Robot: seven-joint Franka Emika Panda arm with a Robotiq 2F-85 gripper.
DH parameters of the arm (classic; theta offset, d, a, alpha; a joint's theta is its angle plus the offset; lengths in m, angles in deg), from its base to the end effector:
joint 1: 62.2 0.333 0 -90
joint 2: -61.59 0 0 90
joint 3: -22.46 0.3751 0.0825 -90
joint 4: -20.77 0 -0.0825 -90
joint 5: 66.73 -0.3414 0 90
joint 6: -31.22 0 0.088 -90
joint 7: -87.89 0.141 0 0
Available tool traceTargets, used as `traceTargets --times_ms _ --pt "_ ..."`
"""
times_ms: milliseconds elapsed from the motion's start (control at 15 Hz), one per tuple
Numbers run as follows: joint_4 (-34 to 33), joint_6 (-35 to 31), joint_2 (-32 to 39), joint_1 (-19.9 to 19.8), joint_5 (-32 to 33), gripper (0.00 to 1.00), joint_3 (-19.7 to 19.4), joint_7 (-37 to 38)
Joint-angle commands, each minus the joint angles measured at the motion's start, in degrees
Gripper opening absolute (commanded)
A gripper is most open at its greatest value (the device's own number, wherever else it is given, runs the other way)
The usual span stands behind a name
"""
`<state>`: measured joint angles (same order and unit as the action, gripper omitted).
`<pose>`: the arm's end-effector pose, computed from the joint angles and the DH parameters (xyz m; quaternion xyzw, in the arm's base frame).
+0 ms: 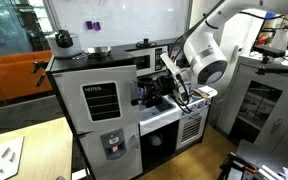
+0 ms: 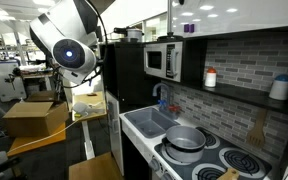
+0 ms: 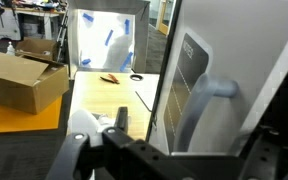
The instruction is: Open the upper door of the refrigerator
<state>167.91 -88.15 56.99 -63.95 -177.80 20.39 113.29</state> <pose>0.4407 0.0450 0.3945 -0.3993 0.6624 0.2292 0.5910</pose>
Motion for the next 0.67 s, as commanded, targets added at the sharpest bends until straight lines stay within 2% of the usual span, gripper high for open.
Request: traceTargets --times_ms 0,600 --pt "-1.13 3.43 1.54 0.43 2.99 1.00 0.62 1.04" --pt "1.70 4.95 -0.58 1.68 6.90 1.00 1.92 1.21"
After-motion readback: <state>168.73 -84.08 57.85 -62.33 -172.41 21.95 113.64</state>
